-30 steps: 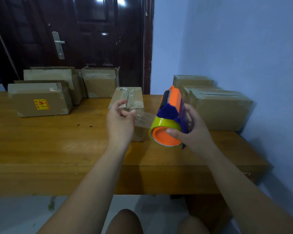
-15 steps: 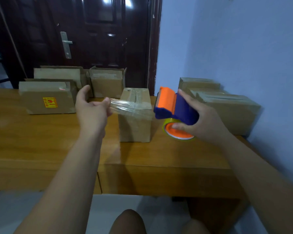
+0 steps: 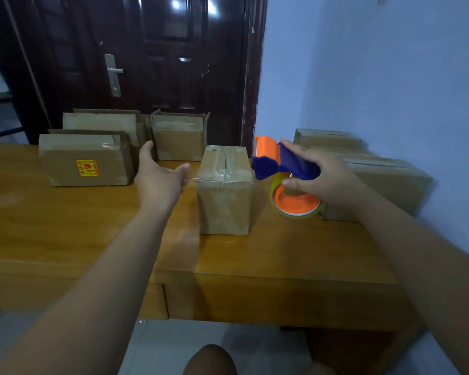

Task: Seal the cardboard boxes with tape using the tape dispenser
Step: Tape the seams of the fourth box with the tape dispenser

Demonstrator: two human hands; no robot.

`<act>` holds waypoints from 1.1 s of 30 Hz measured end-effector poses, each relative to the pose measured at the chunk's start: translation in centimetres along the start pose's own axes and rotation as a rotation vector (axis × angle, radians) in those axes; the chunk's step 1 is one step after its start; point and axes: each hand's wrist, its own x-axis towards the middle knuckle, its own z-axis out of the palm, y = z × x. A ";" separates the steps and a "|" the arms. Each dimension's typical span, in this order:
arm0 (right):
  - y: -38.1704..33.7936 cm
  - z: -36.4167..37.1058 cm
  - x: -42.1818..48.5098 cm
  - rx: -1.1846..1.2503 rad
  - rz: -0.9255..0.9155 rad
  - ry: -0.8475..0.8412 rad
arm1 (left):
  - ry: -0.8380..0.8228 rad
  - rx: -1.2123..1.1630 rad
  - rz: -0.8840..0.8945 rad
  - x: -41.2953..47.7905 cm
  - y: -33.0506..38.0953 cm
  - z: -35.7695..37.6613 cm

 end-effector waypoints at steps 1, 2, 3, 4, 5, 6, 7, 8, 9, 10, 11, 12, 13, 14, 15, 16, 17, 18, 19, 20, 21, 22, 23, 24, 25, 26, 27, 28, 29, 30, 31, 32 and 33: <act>0.2 0.0 0.2 0.006 0.007 -0.003 | -0.001 0.013 -0.004 0.2 0.0 0.1; 0.4 0.1 0.4 0.016 0.014 -0.010 | -0.001 0.020 -0.012 0.5 0.0 0.2; 0.4 0.1 0.6 0.031 0.021 -0.020 | 0.000 0.021 -0.021 0.8 0.0 0.3; 0.5 0.1 0.8 0.049 0.027 -0.029 | 0.000 0.020 -0.032 1.0 0.0 0.3; 0.6 0.2 1.0 0.065 0.030 -0.035 | -0.005 0.018 -0.042 1.2 -0.1 0.2; 0.7 0.4 1.2 0.078 0.032 -0.048 | -0.017 0.019 -0.049 1.3 -0.2 0.2; 0.8 0.6 1.3 0.090 0.036 -0.067 | -0.033 0.020 -0.058 1.3 -0.4 0.2; 1.0 0.9 1.4 0.105 0.040 -0.088 | -0.050 0.017 -0.069 1.2 -0.7 0.1; 1.3 1.2 1.3 0.128 0.045 -0.103 | -0.064 0.004 -0.086 1.1 -1.0 0.1; 1.6 1.5 1.3 0.161 0.050 -0.107 | -0.075 -0.018 -0.104 1.1 -1.3 0.1; 1.9 1.7 1.1 0.196 0.057 -0.108 | -0.087 -0.043 -0.118 1.0 -1.6 0.1; 2.2 2.0 1.0 0.224 0.064 -0.115 | -0.100 -0.067 -0.130 0.9 -1.9 0.1; 2.4 2.4 0.9 0.245 0.067 -0.127 | -0.111 -0.092 -0.144 0.9 -2.1 0.2; 2.7 2.8 0.8 0.263 0.068 -0.142 | -0.120 -0.121 -0.161 0.9 -2.4 0.2; 2.8 3.1 0.7 0.282 0.069 -0.151 | -0.127 -0.151 -0.183 0.9 -2.6 0.3; 2.9 3.5 0.6 0.307 0.073 -0.151 | -0.130 -0.177 -0.203 0.9 -2.8 0.5; 3.0 3.8 0.5 0.332 0.076 -0.146 | -0.131 -0.193 -0.217 0.9 -3.0 0.6; 3.1 4.2 0.4 0.354 0.079 -0.141 | -0.130 -0.200 -0.222 0.8 -3.2 0.7; 3.2 4.5 0.3 0.376 0.082 -0.136 | -0.130 -0.205 -0.221 0.7 -3.3 0.9; 3.4 4.8 0.2 0.404 0.085 -0.129 | -0.133 -0.214 -0.218 0.6 -3.4 1.0; 3.6 5.0 0.1 0.435 0.086 -0.124 | -0.135 -0.224 -0.215 0.4 -3.5 1.2; 3.6 5.3 0.0 0.467 0.088 -0.121 | -0.130 -0.236 -0.213 0.3 -3.6 1.3; 3.6 5.5 -0.2 0.494 0.093 -0.117 | -0.123 -0.247 -0.209 0.1 -3.7 1.5; 3.6 5.7 -0.4 0.516 0.101 -0.112 | -0.113 -0.254 -0.205 0.0 -3.8 1.7; 3.6 6.0 -0.5 0.534 0.108 -0.105 | -0.102 -0.254 -0.197 -0.2 -3.9 1.8; 3.6 6.3 -0.7 0.549 0.115 -0.096 | -0.090 -0.245 -0.181 -0.4 -4.0 1.9; 3.6 6.5 -0.8 0.562 0.122 -0.085 | -0.077 -0.228 -0.157 -0.5 -3.9 2.0; 3.5 6.7 -1.0 0.572 0.128 -0.076 | -0.068 -0.203 -0.135 -0.6 -3.8 2.1; 3.4 6.8 -1.0 0.580 0.131 -0.068 | -0.059 -0.172 -0.121 -0.7 -3.7 2.2; 3.3 6.9 -1.0 0.586 0.130 -0.064 | -0.056 -0.134 -0.122 -0.7 -3.6 2.3; 3.2 7.0 -1.0 0.591 0.130 -0.061 | -0.073 -0.097 -0.150 -0.6 -3.6 2.6; 3.1 7.1 -1.0 0.595 0.130 -0.057 | -0.108 -0.075 -0.219 -0.5 -3.8 2.8; 3.1 7.2 -1.1 0.597 0.127 -0.052 | -0.152 -0.074 -0.330 -0.6 -4.0 3.0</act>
